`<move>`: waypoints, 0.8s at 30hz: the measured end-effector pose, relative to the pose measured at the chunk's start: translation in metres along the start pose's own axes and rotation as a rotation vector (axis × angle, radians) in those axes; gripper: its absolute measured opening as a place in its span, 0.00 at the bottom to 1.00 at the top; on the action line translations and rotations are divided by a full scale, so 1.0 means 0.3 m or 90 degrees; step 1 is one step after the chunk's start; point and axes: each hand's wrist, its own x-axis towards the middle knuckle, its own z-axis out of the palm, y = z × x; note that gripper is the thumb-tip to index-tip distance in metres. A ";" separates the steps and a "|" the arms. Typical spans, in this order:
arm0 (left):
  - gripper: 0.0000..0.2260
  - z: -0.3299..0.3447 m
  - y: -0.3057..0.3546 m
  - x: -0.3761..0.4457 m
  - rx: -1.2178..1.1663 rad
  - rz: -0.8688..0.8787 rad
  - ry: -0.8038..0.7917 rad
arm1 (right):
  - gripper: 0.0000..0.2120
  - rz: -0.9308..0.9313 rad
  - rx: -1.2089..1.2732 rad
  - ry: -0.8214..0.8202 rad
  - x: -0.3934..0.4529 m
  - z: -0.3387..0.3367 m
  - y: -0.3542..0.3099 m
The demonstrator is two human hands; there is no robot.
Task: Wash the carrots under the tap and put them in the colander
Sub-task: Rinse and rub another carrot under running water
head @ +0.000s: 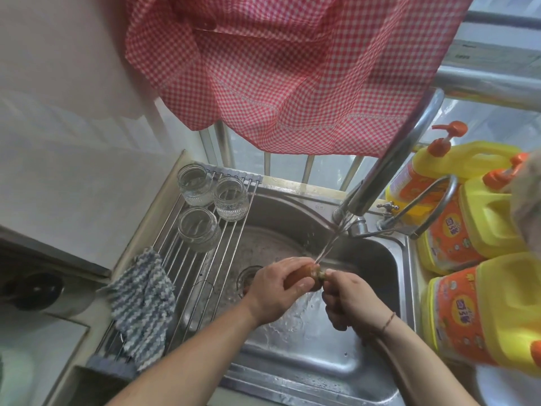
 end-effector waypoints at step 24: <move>0.22 0.154 0.069 0.052 -0.817 -0.520 0.204 | 0.27 -0.145 -0.268 0.101 0.000 0.023 0.164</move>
